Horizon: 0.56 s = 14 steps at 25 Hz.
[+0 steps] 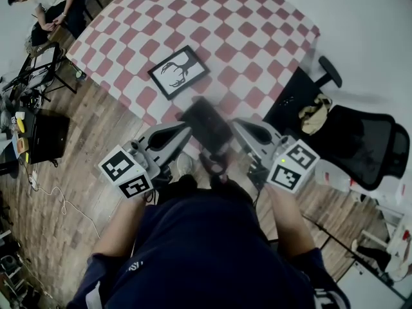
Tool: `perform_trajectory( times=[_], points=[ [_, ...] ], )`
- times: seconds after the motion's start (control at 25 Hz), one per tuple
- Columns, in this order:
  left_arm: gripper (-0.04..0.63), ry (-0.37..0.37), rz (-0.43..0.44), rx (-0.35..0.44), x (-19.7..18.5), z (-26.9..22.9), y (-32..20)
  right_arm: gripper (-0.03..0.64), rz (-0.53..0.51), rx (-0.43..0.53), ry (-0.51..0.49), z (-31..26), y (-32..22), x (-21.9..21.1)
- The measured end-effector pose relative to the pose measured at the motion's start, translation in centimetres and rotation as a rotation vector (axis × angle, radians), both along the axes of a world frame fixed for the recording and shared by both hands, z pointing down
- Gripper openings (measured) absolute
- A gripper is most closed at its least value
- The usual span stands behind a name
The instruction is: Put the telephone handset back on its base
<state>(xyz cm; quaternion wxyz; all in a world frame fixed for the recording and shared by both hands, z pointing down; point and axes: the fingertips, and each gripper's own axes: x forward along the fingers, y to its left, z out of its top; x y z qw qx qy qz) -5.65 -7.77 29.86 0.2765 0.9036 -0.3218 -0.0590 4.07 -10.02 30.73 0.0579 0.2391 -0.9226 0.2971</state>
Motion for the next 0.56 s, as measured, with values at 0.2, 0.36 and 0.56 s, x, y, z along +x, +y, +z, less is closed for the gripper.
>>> perform_trajectory(
  times=[0.2,0.36,0.56],
  points=[
    [0.034,0.0,-0.003,-0.007,0.15,0.37,0.08,0.015,-0.009,-0.002,0.0,0.3,0.15,-0.09],
    [0.034,0.002,-0.005,-0.009,0.2,0.54,0.06,0.015,-0.01,-0.009,0.002,0.57,0.19,0.02],
    [0.034,0.004,-0.007,-0.014,0.22,0.81,0.07,0.015,-0.011,-0.011,0.002,0.61,0.17,0.0]
  ],
)
